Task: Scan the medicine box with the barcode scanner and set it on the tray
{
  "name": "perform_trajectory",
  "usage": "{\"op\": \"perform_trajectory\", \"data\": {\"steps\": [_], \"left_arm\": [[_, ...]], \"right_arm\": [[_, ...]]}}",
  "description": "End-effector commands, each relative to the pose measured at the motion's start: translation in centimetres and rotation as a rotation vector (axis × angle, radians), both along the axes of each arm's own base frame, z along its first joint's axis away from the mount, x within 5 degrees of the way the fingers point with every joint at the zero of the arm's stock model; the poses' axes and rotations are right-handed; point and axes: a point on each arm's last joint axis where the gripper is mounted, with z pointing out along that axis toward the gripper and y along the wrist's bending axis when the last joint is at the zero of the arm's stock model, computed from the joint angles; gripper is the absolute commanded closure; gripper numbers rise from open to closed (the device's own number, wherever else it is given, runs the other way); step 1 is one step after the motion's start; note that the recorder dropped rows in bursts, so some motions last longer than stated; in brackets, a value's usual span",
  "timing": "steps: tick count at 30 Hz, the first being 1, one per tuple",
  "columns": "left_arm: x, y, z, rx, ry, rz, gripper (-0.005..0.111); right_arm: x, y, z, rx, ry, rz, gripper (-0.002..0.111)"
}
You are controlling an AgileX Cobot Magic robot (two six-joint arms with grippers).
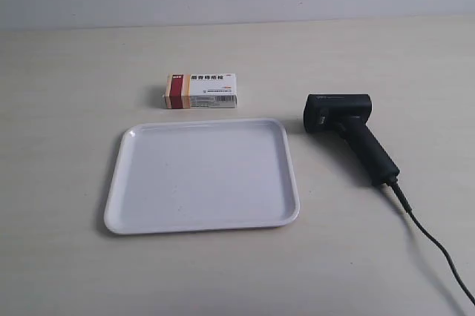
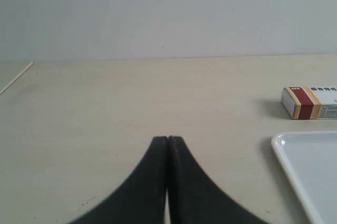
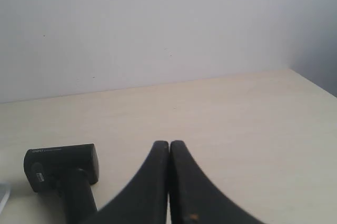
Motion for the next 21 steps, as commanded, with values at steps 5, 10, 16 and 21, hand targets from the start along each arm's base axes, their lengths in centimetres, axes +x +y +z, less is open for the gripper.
{"op": "perform_trajectory", "data": {"steps": [5, 10, 16, 21], "left_arm": [[0.0, 0.0, 0.1, -0.008, -0.009, 0.001, 0.105], [0.0, 0.0, 0.1, -0.008, -0.009, 0.001, 0.105], [0.0, 0.0, 0.2, -0.008, -0.021, 0.001, 0.105], [0.1, -0.4, 1.1, -0.497, -0.106, 0.013, 0.105]], "right_arm": [[0.0, 0.0, -0.1, -0.007, -0.006, -0.006, 0.108], [0.0, 0.0, -0.1, -0.007, -0.006, -0.006, 0.108], [0.0, 0.0, -0.1, -0.007, -0.006, -0.006, 0.108], [0.0, 0.0, -0.1, -0.007, -0.006, -0.006, 0.108]]}}
